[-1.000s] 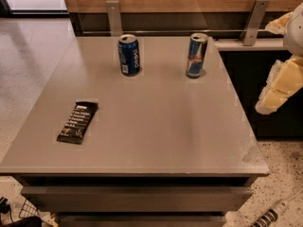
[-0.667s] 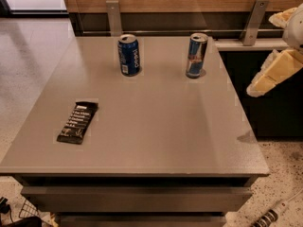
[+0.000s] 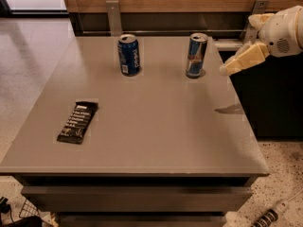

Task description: Pick redbull can

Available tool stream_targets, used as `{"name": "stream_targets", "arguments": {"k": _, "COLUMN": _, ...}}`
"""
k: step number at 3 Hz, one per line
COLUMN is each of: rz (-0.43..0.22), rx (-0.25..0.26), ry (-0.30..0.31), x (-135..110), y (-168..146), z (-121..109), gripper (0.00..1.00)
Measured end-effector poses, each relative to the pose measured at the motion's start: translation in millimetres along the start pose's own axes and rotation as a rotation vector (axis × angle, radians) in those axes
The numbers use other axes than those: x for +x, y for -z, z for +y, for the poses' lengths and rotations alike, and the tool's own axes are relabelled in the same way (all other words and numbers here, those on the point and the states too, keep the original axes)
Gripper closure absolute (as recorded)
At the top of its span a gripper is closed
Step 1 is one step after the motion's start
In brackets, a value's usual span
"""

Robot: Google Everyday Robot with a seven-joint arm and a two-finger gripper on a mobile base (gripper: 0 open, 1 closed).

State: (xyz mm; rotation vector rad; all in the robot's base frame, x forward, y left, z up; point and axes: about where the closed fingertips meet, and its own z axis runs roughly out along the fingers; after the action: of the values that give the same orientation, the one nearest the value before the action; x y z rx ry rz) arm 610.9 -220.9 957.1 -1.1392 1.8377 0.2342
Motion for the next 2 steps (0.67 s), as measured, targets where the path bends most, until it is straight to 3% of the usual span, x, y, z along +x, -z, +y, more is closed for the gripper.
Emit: {"name": "stream_targets", "arguments": {"k": 2, "rz": -0.269, "rx": -0.028, "ry": -0.151, "x": 2.5, "y": -52.8, "z": -2.6, "gripper": 0.00}}
